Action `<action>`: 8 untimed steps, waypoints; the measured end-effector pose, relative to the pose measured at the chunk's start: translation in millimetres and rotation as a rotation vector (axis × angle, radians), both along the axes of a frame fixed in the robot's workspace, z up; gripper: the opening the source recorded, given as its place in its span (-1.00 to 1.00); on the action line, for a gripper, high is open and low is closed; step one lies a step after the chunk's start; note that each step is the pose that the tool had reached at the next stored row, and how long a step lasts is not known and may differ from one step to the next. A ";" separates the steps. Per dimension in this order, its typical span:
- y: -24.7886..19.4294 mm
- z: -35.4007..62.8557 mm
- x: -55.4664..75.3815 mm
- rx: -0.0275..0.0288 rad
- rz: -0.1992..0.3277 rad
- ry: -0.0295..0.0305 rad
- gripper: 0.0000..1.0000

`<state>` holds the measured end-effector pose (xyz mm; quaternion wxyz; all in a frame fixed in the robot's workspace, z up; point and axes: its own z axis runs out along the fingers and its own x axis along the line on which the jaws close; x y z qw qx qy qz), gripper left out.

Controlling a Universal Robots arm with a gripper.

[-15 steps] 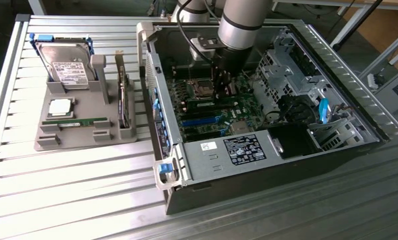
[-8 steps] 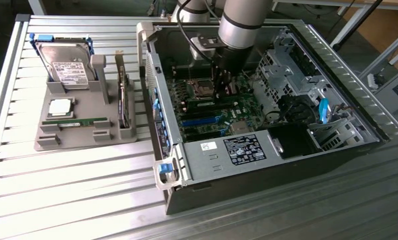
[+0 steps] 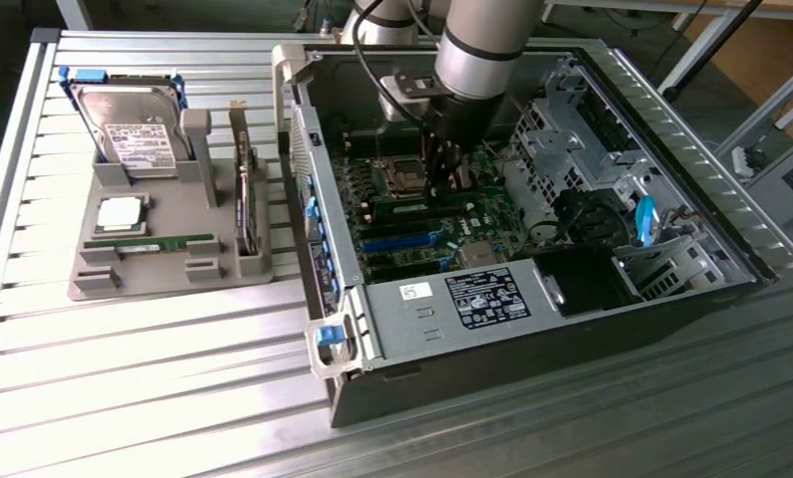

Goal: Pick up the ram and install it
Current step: 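Insert the ram into the slot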

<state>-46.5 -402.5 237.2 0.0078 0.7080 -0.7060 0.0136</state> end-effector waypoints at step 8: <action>0.8 -2.4 2.5 0.0034 0.000 0.0008 -0.77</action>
